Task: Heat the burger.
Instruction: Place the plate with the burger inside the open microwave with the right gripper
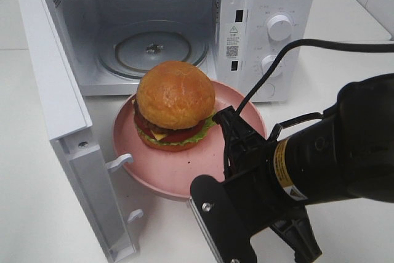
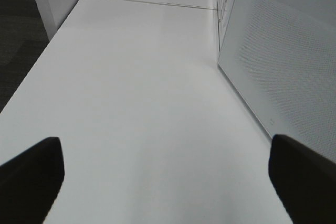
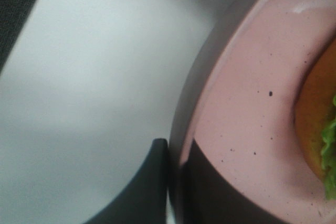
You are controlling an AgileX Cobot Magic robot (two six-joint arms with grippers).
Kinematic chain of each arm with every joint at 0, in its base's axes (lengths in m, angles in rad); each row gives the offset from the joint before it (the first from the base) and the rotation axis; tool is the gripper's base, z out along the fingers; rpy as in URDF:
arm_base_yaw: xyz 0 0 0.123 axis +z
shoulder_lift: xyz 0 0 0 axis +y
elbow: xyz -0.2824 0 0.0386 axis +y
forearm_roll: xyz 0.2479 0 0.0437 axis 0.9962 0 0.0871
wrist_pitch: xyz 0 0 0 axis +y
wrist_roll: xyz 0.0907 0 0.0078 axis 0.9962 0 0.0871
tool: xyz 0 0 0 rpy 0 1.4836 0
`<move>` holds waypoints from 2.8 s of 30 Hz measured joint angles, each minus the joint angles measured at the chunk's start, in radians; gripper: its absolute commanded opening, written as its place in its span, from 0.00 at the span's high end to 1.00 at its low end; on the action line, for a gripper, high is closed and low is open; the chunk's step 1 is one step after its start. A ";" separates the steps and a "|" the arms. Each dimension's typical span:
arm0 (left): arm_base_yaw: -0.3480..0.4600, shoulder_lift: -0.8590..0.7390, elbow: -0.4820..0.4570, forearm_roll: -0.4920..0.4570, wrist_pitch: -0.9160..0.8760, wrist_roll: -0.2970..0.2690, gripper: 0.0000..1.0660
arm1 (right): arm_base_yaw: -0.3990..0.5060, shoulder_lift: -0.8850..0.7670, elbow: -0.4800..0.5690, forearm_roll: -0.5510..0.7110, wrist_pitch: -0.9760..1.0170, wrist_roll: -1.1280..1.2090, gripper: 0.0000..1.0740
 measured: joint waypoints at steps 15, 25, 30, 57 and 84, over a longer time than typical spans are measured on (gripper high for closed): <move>0.000 0.000 0.000 0.000 0.000 0.000 0.08 | -0.174 0.116 -0.075 -0.007 -0.127 -0.104 1.00; 0.000 0.000 0.000 0.000 0.000 0.000 0.08 | -0.190 0.268 -0.274 -0.009 -0.137 -0.206 1.00; 0.000 0.000 0.000 0.000 0.000 0.000 0.08 | -0.214 0.327 -0.361 -0.013 -0.131 -0.244 1.00; 0.000 0.000 0.000 0.000 0.000 0.000 0.08 | -0.333 0.693 -0.971 0.553 0.261 -0.594 1.00; 0.000 0.000 0.000 0.000 0.000 0.000 0.08 | -0.337 0.807 -1.196 0.560 0.327 -0.167 0.73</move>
